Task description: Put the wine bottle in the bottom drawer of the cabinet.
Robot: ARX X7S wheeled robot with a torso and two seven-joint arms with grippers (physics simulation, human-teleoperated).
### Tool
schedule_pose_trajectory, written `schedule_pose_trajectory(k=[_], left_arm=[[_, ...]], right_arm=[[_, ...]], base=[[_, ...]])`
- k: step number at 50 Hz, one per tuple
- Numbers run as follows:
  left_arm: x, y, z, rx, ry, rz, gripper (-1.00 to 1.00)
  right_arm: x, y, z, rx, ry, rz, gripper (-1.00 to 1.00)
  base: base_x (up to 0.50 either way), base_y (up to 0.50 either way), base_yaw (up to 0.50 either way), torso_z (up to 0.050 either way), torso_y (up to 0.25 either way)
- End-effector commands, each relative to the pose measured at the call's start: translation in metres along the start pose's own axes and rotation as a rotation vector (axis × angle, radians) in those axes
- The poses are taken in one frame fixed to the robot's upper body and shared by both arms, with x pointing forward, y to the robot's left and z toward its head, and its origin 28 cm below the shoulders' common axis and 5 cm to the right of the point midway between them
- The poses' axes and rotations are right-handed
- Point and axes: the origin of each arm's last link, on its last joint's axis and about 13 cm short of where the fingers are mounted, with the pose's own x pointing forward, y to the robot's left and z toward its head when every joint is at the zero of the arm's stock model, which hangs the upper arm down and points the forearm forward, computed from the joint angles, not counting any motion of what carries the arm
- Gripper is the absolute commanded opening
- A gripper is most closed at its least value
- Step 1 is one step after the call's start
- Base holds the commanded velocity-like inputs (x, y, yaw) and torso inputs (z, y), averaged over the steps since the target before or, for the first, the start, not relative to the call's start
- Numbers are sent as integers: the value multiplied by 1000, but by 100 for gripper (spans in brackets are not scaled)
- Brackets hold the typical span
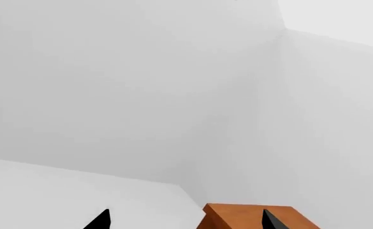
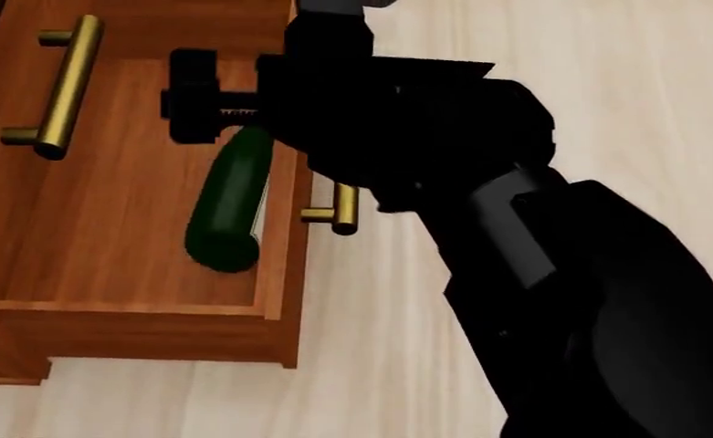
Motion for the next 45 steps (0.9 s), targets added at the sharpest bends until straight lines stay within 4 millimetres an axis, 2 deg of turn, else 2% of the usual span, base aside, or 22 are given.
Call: schedule_pose_trajectory(k=[1,6,12,14,18,21,31,33,37,45], left_arm=[[0,0,0,0,-2,0,100],[0,0,0,2,-3,-1,100],[0,0,0,3,-4,-2,100],[0,0,-1,5,-4,-2,100],[1,0,-1,4,-3,-2,100],[0,0,-1,4,-3,-1,100],[1,-1,-2,11,-3,-2,100],[1,-1,-2,12,-1,-2,100],[1,-1,-2,13,-2,-1,100],[0,-1,-2,12,-4,0,100]], right_arm=[[1,-12,-52,-73,390,-89,100],[-3,-6,-34,-132,329,-90,100],[-15,7,7,-299,200,-106,100],[-25,16,28,-334,141,-99,100],[-39,26,53,-399,82,-103,100],[-60,40,85,-464,-8,-81,100],[-111,71,144,-540,-201,32,100],[-121,75,153,-572,-253,3,100],[-139,80,163,-555,-283,-12,100],[-182,83,158,-573,-337,-68,100]], base=[[0,0,0,0,-11],[0,1,0,0,-4],[0,1,0,0,-2],[0,0,0,0,0],[0,0,0,0,0],[0,0,0,0,0],[0,0,0,0,0],[0,0,0,0,0],[0,0,0,0,0],[0,0,0,0,0]])
